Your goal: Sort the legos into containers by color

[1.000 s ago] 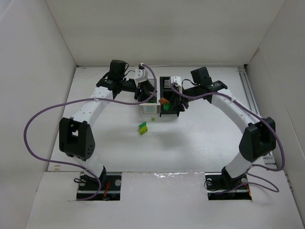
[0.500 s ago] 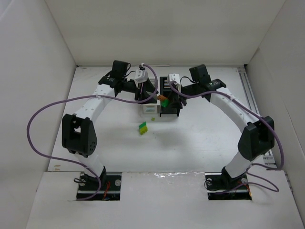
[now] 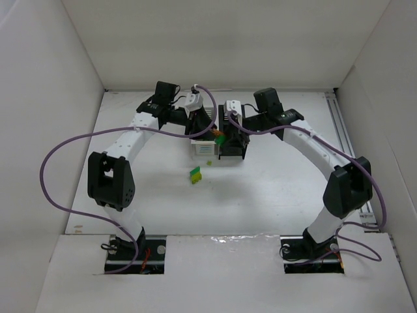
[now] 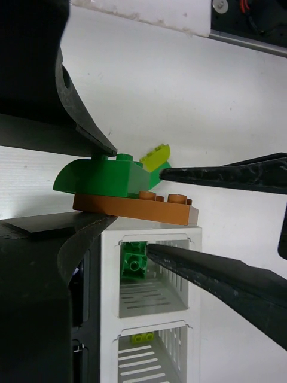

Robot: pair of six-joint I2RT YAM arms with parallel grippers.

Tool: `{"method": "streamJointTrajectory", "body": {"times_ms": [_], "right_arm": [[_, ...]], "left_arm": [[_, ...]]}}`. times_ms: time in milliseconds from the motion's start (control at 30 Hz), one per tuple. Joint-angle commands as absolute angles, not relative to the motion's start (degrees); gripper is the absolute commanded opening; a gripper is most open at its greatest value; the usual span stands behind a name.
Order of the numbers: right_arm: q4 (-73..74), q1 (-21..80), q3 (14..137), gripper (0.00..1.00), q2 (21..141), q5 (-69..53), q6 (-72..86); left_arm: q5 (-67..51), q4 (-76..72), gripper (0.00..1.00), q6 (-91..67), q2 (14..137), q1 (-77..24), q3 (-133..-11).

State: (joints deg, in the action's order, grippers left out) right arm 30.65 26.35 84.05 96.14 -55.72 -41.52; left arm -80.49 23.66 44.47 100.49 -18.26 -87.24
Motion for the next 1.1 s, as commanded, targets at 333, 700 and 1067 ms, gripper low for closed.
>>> {"method": "streamJointTrajectory", "body": {"times_ms": [333,700,1067], "right_arm": [[22.3,28.4,86.4,0.0,95.8,-56.3,-36.4],[16.2,26.2,78.3,0.74,91.4,-51.7,-31.3],[-0.3,18.5,72.1,0.79,86.9,-51.2,7.9]], "left_arm": [[-84.1,24.3,0.15,45.1,100.6,-18.7,-90.2],[-83.6,20.0,0.0,41.7,101.2,-17.4,-90.7],[-70.5,-55.8,0.0,-16.3,94.0,-10.3,-74.5]]}}
